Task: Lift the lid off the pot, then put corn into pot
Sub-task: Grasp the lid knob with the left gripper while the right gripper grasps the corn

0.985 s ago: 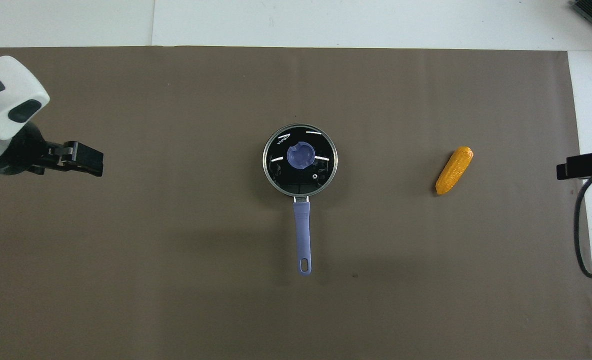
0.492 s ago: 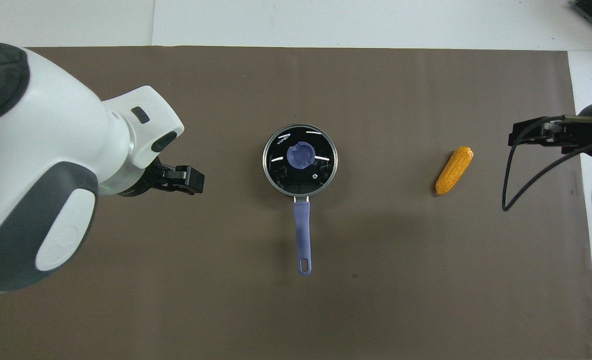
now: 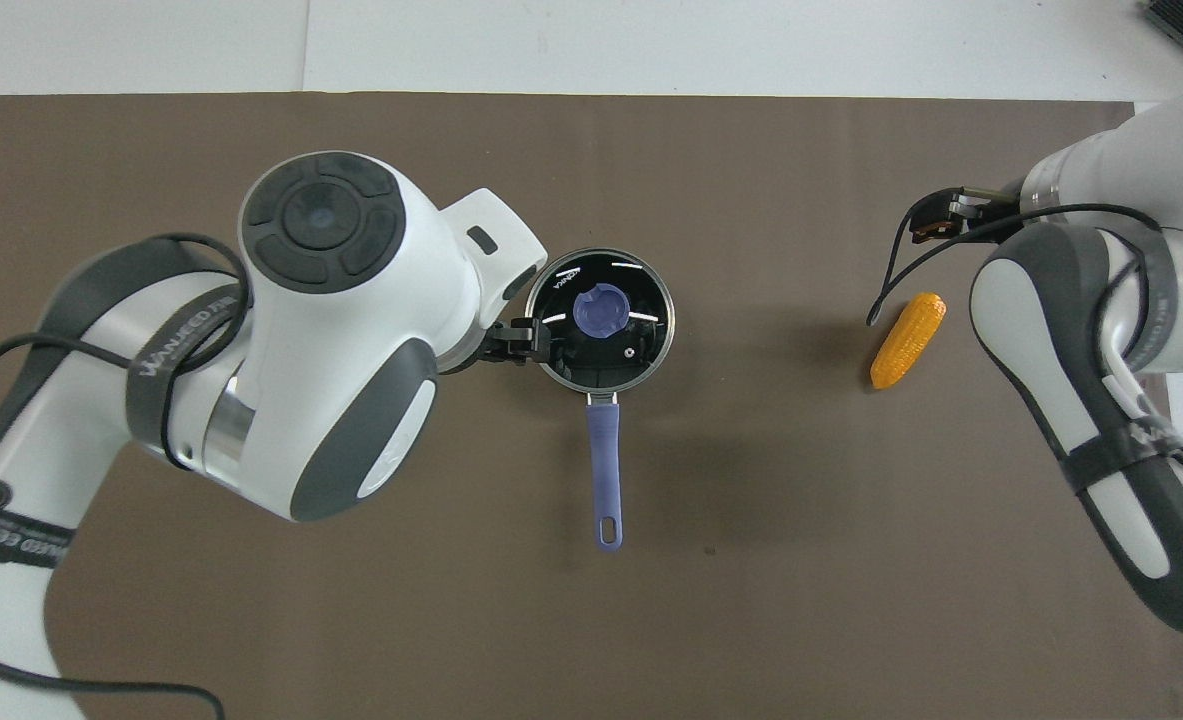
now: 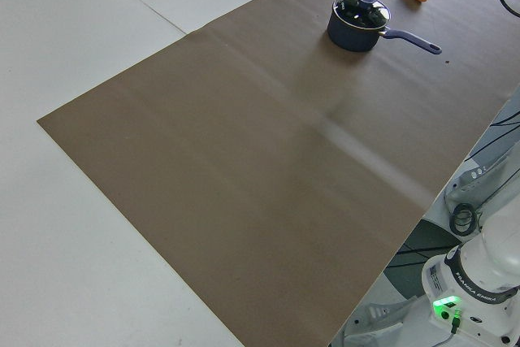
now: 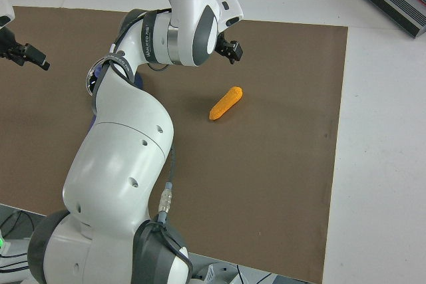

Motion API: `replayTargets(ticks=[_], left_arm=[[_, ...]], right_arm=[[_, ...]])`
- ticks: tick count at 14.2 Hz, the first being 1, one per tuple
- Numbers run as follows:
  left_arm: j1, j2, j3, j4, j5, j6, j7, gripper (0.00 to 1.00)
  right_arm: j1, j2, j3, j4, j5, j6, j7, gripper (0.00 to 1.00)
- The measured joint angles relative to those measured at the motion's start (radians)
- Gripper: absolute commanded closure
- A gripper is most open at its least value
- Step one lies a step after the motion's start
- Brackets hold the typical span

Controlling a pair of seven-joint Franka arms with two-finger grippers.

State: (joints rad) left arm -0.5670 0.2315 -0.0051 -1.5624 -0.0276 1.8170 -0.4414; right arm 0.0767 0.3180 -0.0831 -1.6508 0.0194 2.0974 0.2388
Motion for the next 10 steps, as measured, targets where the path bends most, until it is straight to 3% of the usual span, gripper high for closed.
replayTargets(ticks=[5, 10], left_arm=[[-0.044, 0.211, 0.000, 0.158, 0.000, 0.089, -0.079, 0.00], [-0.087, 0.302, 0.003, 0.268, 0.006, 0.097, -0.150, 0.00]], right_arm=[[0.000, 0.034, 0.000, -0.042, 0.000, 0.002, 0.045, 0.00], [0.000, 0.039, 0.000, -0.174, 0.001, 0.070, 0.072, 0.00]])
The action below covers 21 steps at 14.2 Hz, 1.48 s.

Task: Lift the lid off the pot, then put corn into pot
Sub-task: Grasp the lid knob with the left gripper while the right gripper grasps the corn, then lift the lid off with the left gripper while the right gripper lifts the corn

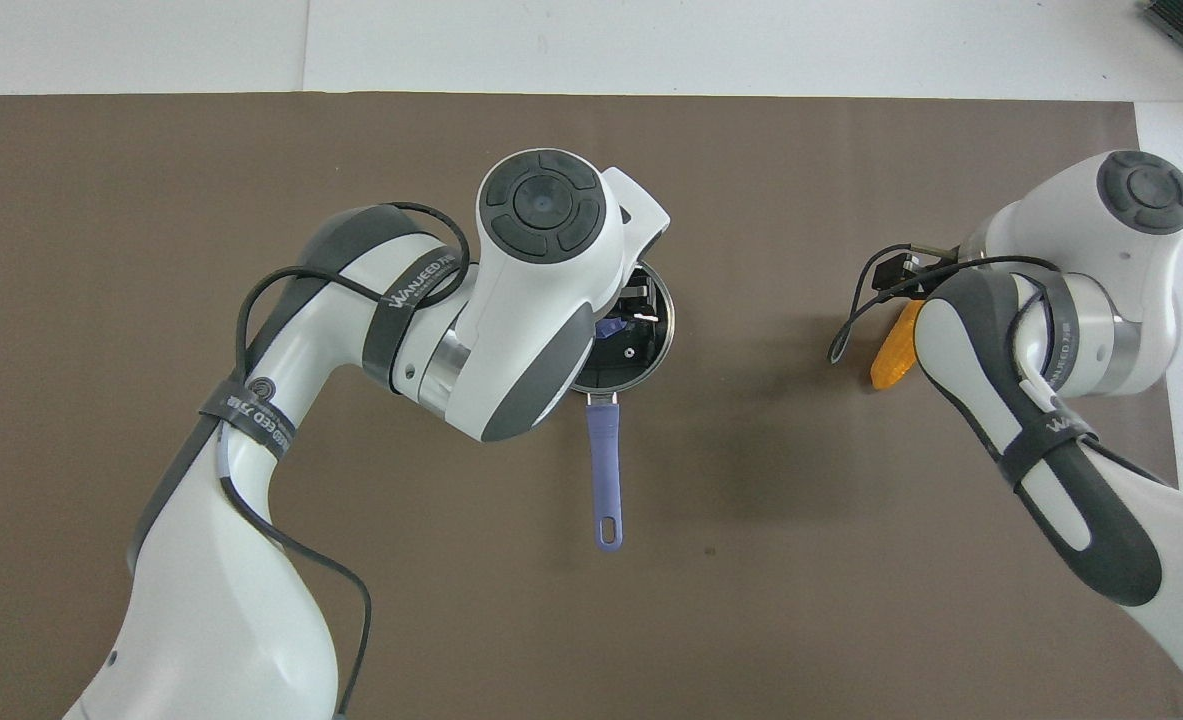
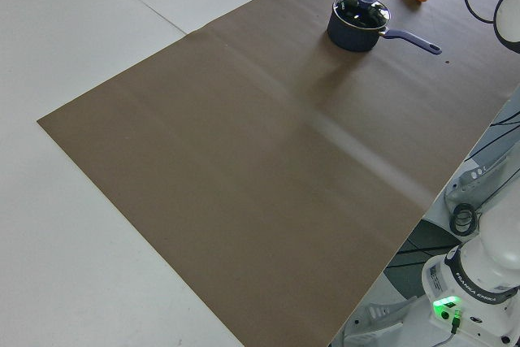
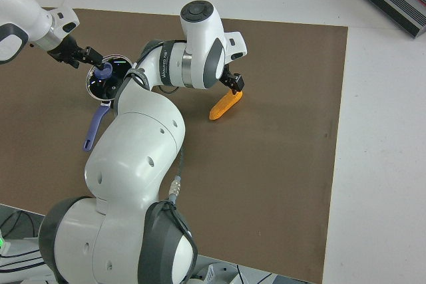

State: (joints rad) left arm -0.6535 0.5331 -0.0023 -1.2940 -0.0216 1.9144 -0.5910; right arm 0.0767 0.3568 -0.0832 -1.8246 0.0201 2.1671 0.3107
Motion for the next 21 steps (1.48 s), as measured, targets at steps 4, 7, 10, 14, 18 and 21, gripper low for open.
replayTargets(ticks=[4, 7, 10, 14, 18, 21], left_arm=[[-0.022, 0.089, 0.005, 0.061, 0.011, 0.000, -0.020, 0.00], [-0.022, 0.095, 0.007, 0.074, 0.011, -0.001, -0.020, 0.00], [-0.023, 0.095, 0.008, 0.078, 0.011, -0.002, -0.061, 0.22], [-0.023, 0.095, 0.008, 0.078, 0.011, -0.014, -0.091, 0.27], [-0.024, 0.095, 0.006, 0.080, 0.011, -0.021, -0.120, 0.77], [-0.024, 0.095, 0.005, 0.082, 0.011, -0.022, -0.170, 1.00]], right_arm=[[-0.003, 0.000, -0.002, -0.054, 0.000, 0.027, 0.001, 0.00], [-0.006, -0.008, -0.005, -0.081, 0.000, 0.028, 0.001, 0.00], [-0.009, -0.010, -0.006, -0.101, 0.000, 0.039, 0.002, 0.00], [-0.011, -0.007, -0.006, -0.118, 0.000, 0.074, 0.004, 0.00], [-0.012, -0.004, -0.006, -0.123, 0.000, 0.100, 0.002, 0.98], [-0.012, -0.004, -0.005, -0.123, 0.000, 0.100, -0.013, 1.00]])
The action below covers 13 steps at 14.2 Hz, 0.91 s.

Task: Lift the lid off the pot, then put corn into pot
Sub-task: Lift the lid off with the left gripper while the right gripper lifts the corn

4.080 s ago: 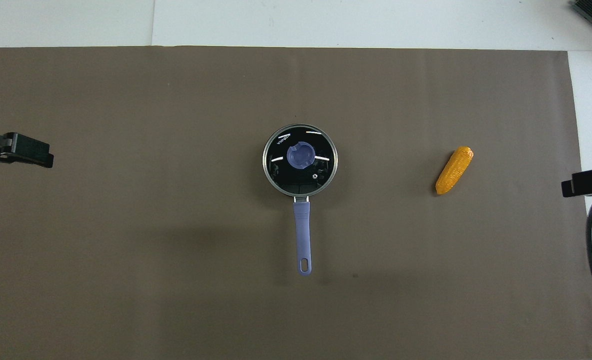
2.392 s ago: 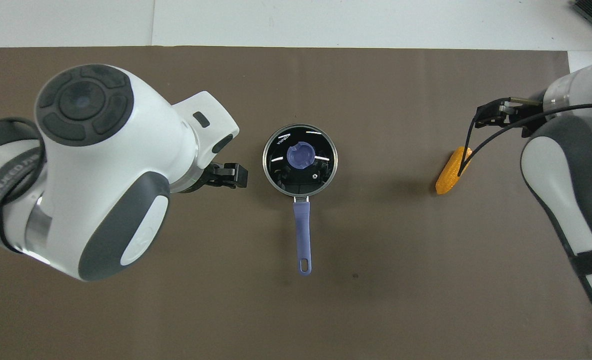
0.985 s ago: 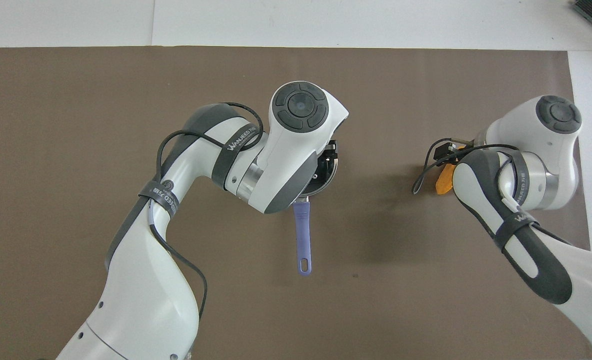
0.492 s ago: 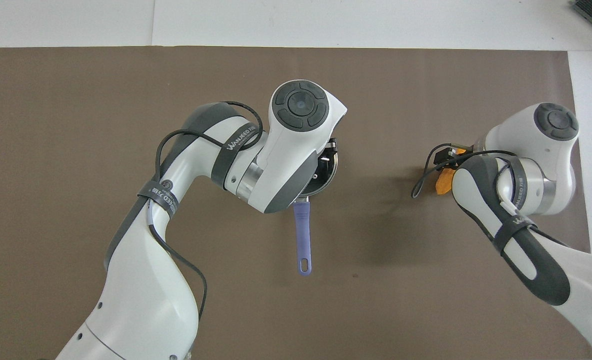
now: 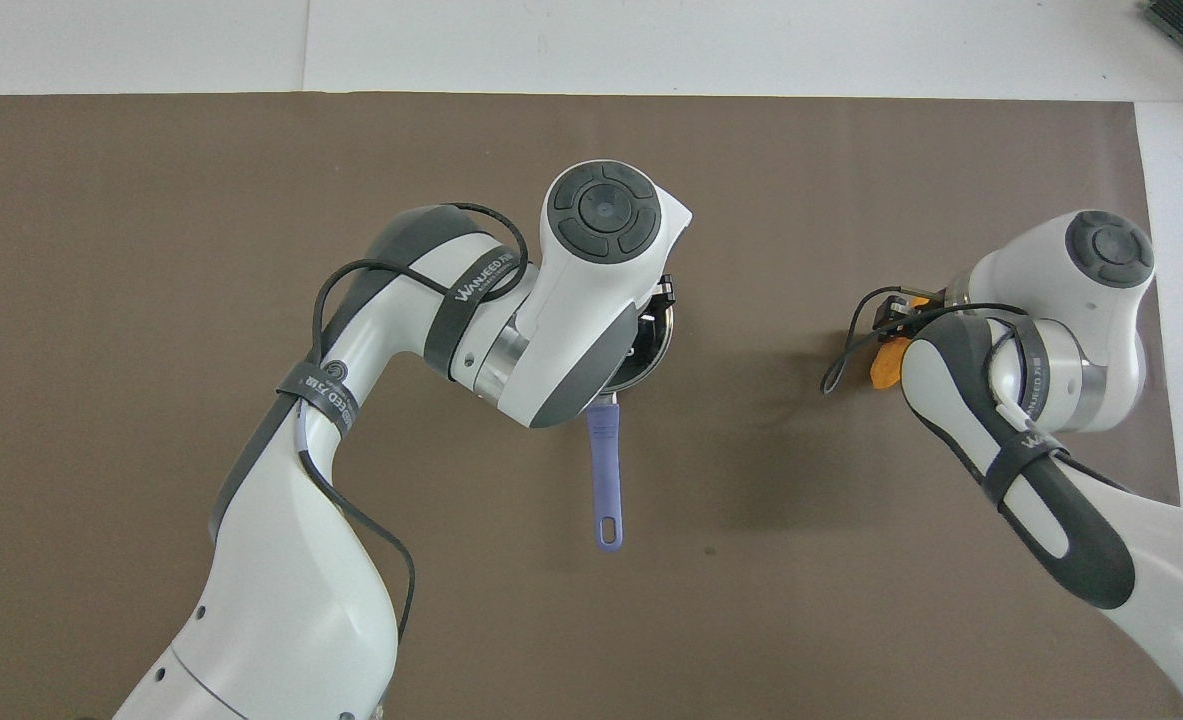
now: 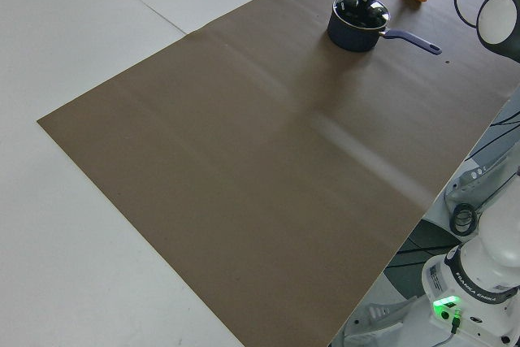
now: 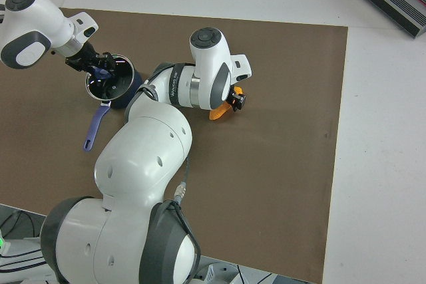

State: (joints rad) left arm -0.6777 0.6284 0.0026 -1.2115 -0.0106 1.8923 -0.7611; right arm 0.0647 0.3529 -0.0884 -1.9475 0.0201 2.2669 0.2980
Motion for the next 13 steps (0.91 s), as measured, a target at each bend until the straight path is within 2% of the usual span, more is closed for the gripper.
replayTargets(ticks=[5, 8, 10, 13], left_arm=[[0.000, -0.003, 0.002, 0.007, 0.000, -0.010, -0.031, 1.00], [0.003, -0.052, 0.011, 0.019, -0.002, -0.037, -0.041, 1.00], [0.018, -0.089, 0.023, 0.013, -0.002, -0.053, -0.048, 1.00], [0.095, -0.131, 0.028, -0.019, -0.002, -0.057, -0.049, 1.00]], right_arm=[[0.002, -0.001, 0.001, 0.013, 0.000, -0.012, -0.037, 1.00], [0.004, -0.017, 0.001, 0.093, -0.001, -0.117, -0.075, 1.00], [0.006, -0.052, 0.002, 0.150, -0.001, -0.191, -0.082, 1.00], [0.017, -0.124, 0.011, 0.173, -0.001, -0.257, -0.084, 1.00]])
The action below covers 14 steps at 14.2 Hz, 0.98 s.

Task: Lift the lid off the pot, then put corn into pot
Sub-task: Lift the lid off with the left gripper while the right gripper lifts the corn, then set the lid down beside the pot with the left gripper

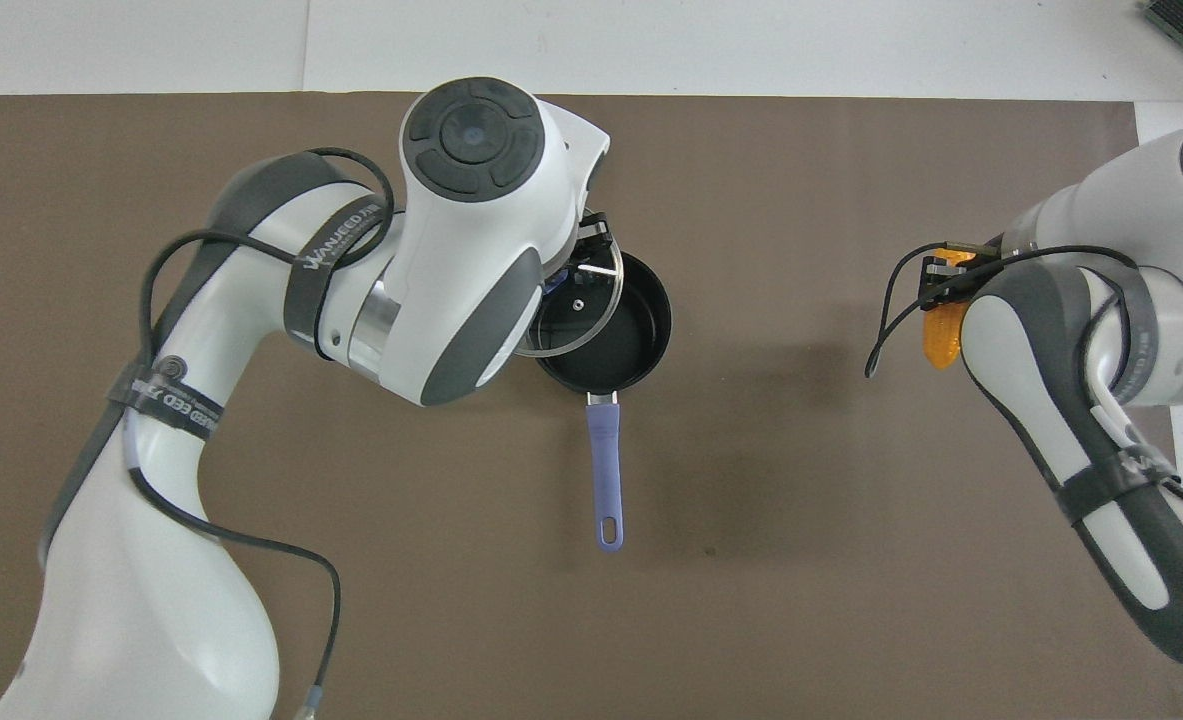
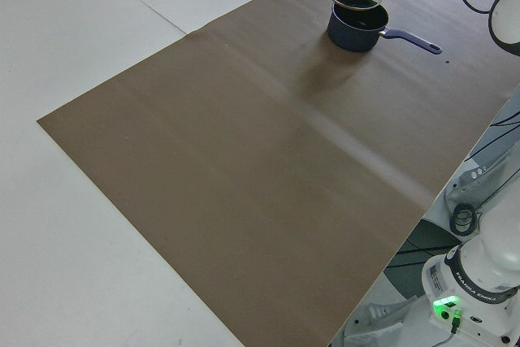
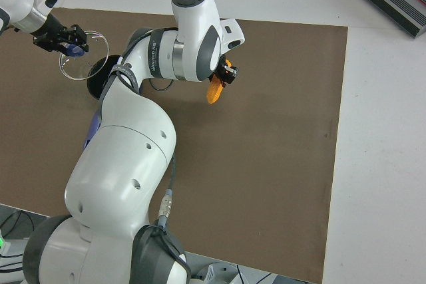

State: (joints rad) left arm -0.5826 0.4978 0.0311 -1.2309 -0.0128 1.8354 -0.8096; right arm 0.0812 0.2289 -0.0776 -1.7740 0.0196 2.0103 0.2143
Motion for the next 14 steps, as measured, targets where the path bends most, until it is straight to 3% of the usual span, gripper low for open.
replayTargets(ticks=[6, 9, 14], left_arm=[[0.159, -0.083, 0.003, -0.155, 0.000, 0.041, 0.058, 1.00], [0.224, -0.153, 0.008, -0.292, 0.001, 0.093, 0.170, 1.00], [0.376, -0.264, 0.011, -0.518, 0.001, 0.176, 0.423, 1.00]], right_arm=[[0.133, -0.027, 0.005, 0.068, -0.001, -0.053, 0.044, 1.00], [0.229, -0.014, 0.007, 0.114, -0.007, -0.068, 0.140, 1.00], [0.350, 0.114, 0.009, 0.328, -0.007, -0.161, 0.339, 1.00]])
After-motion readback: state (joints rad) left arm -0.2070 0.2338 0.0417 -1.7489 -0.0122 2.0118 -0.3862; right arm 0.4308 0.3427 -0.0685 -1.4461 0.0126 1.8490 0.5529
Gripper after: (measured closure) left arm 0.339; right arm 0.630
